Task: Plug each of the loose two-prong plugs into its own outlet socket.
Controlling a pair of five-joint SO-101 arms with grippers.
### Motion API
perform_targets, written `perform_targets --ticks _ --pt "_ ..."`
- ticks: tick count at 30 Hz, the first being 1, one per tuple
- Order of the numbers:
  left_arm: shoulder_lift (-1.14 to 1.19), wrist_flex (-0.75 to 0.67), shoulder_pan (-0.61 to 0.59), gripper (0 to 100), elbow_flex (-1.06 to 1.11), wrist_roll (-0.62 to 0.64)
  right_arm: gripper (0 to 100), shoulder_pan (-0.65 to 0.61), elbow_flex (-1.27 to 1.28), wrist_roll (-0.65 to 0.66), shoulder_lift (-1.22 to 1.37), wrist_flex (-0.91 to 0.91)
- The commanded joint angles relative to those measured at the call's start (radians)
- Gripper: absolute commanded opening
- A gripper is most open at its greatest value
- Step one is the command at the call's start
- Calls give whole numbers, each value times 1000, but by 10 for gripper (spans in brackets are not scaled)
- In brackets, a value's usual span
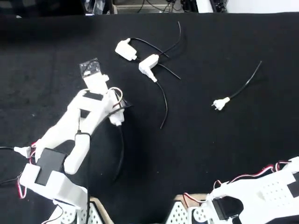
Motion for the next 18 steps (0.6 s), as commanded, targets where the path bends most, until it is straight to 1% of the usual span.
perform_targets --ticks 1,4,6,8,11,13,15,18 --pt "-143 163 -50 223 -139 -6 445 17 -2 8 -42 2" --pt "-265 265 -67 257 -166 -8 445 9 -2 5 -42 2" --pt "-361 302 -65 272 -162 -44 445 6 -2 3 -42 3" --pt "-437 304 -58 277 -133 -98 445 6 -2 3 -42 3" --pt "-537 273 -65 278 -59 -141 445 6 -2 3 -42 3" --pt "-598 296 -130 279 -42 -193 445 8 4 3 -42 3" --pt "-664 361 -239 277 -58 -270 445 8 24 8 -44 2" --pt "-710 531 -412 275 -142 -453 445 -11 50 8 -44 0"
